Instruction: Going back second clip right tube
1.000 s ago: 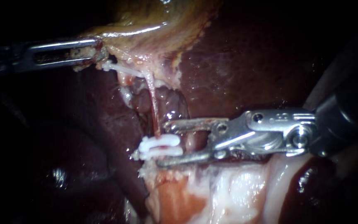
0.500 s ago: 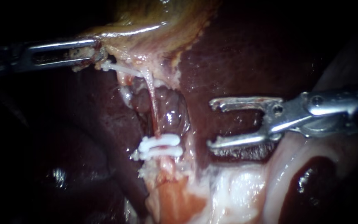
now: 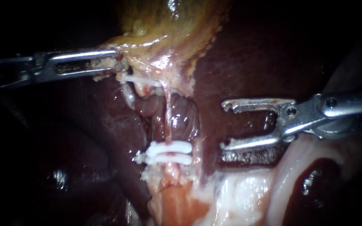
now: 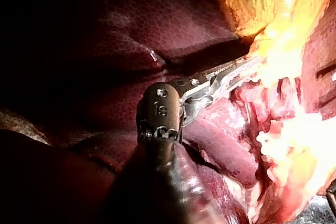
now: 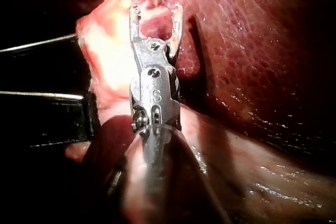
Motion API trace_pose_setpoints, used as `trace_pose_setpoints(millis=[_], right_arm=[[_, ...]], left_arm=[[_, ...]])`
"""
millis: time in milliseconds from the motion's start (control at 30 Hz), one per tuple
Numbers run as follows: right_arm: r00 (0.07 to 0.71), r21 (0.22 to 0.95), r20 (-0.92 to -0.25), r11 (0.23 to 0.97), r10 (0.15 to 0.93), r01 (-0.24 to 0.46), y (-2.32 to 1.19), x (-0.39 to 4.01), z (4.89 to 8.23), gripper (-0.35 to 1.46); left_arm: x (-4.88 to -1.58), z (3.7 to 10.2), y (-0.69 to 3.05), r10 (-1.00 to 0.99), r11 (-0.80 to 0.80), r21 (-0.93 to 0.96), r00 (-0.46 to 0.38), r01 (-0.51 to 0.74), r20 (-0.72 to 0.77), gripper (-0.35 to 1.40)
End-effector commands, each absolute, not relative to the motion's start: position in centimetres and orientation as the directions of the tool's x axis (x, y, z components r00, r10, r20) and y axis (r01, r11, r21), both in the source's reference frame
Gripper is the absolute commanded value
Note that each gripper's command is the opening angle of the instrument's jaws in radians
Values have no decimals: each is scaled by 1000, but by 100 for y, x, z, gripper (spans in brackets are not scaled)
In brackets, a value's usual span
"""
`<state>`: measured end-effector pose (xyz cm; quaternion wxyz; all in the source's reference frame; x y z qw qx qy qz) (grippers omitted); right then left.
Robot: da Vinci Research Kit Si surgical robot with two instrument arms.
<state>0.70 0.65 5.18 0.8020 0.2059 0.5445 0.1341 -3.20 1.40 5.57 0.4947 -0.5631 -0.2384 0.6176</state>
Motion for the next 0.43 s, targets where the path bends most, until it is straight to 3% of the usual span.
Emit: trace_pose_setpoints(millis=[33,433], right_arm=[[371,476,-818,879,439,9,65,69,518,50],[371,479,-818,877,440,15,65,74,518,50]], left_arm=[[-322,558,139,881,-395,-853,122,-341,-457,-35],[-319,558,138,882,-396,-854,117,-337,-456,-35]])
